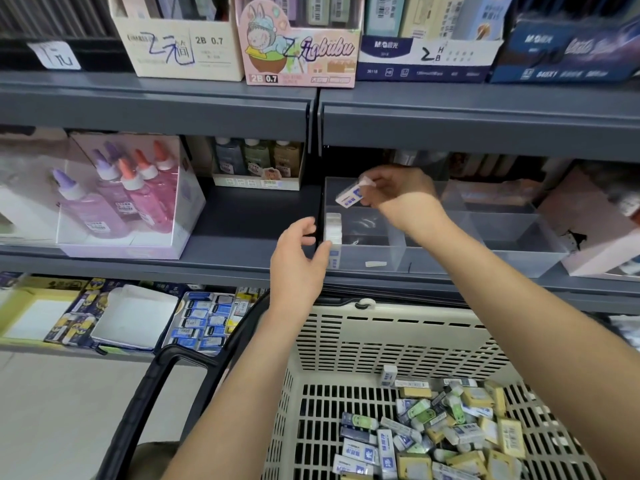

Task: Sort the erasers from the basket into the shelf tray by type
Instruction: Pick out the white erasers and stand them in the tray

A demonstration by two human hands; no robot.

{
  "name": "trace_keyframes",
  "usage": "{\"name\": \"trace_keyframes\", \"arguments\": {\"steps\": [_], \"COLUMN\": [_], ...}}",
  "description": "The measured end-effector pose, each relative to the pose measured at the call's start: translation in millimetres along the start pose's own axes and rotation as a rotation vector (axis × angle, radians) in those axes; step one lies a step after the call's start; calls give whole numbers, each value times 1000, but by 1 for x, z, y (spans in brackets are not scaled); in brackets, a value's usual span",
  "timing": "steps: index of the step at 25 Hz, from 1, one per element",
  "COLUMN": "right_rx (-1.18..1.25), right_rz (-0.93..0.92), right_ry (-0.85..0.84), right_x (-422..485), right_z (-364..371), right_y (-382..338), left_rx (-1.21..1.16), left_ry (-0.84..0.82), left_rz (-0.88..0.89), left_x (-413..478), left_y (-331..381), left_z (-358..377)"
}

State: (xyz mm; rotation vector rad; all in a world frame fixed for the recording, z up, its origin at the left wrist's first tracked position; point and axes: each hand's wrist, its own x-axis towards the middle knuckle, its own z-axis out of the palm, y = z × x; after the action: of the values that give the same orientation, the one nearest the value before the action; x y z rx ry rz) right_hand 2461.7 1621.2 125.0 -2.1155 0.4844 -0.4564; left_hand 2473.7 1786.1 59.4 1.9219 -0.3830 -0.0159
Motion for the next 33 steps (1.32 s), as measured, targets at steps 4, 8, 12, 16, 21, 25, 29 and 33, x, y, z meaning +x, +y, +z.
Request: {"name": "trace_keyframes", "arguments": {"steps": [4,8,12,16,21,25,29,33], "right_rx": [-350,-374,-414,-382,-269,56,-37,-580], "right_rz": [-126,-58,-18,-5,-103,-177,51,191], "right_ry": [-132,-181,-210,-272,-222,-60,-219,-475], "right_x": [2,8,8,4,-21,-95,-175,-205], "right_z": [14,28,35,35,11,-30,-45,-23], "right_y": [2,4,13,19,14,36,111,186], "left_rx": [38,29,31,43,27,-167,-120,66], "left_ry": [-15,-18,-16,-23,24,90,-263,-484], "left_rz": [4,2,15,35,90,175,141,-158], "left_x": [0,-1,0,-1,-8,-47,-101,-128], "left_y": [-2,-3,-5,-6,3,11,-10,-60], "left_z": [3,4,4,4,1,6,48,87]}}
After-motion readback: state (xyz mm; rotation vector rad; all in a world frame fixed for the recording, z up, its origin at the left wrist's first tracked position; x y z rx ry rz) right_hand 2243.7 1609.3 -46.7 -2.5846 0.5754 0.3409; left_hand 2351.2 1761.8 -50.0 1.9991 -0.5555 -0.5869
